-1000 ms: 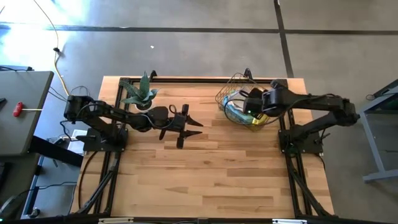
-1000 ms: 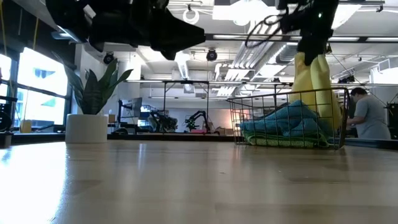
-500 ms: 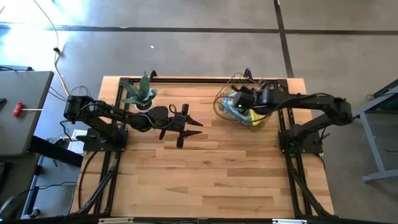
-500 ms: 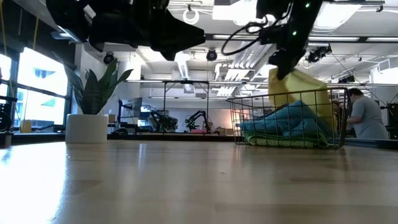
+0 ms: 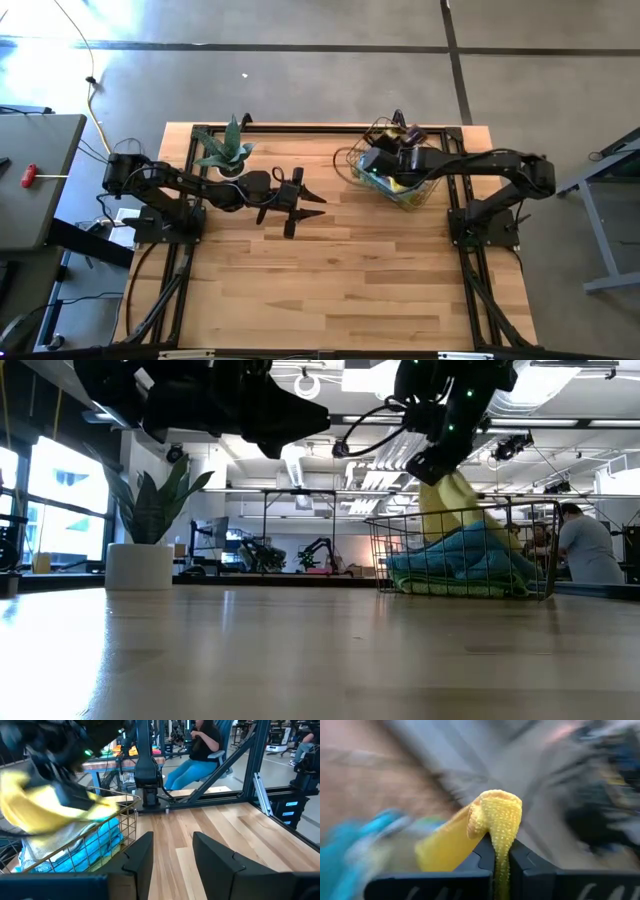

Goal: Fold microfiber towels
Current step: Put the folded yellow microfiber towel into the wire basket

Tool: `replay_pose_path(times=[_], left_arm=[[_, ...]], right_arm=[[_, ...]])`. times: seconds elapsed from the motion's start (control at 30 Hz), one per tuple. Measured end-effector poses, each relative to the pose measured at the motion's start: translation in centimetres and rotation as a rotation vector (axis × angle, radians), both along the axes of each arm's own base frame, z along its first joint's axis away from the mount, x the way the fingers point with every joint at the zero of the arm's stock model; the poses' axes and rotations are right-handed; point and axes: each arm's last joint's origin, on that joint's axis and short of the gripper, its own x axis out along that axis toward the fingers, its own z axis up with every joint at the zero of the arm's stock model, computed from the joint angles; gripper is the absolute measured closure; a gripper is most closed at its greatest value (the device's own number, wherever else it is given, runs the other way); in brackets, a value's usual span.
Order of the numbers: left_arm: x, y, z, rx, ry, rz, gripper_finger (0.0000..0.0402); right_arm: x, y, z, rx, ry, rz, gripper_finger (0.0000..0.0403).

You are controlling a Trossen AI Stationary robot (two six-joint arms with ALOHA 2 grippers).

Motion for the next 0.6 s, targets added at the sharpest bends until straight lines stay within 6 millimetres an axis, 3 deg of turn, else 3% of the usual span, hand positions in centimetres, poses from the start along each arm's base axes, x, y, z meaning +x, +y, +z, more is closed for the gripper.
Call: replay_pose_path(times=[0.13, 0.2, 0.43, 0.6], left_arm=[[0.0, 0.0, 0.0, 0.0, 0.0, 0.0, 0.0273], [0.0, 0.0, 0.0, 0.0, 0.002, 0.0, 0.0273], [0.0, 0.0, -0.1, -0.002, 0.009, 0.0, 0.0273], [0.0, 0.0, -0.2, -0.003, 0.016, -0.001, 0.0273]], right_arm=[[-0.3, -0.3, 0.5, -0.215, -0.009, -0.134, 0.0402], [-0.1, -0.4, 0.5, -0.232, 0.011, -0.132, 0.0402], [1.0, -1.5, -1.7, 0.28, 0.023, 0.173, 0.0402], [1.8, -1.9, -2.9, 0.354, 0.009, 0.209, 0.0402]])
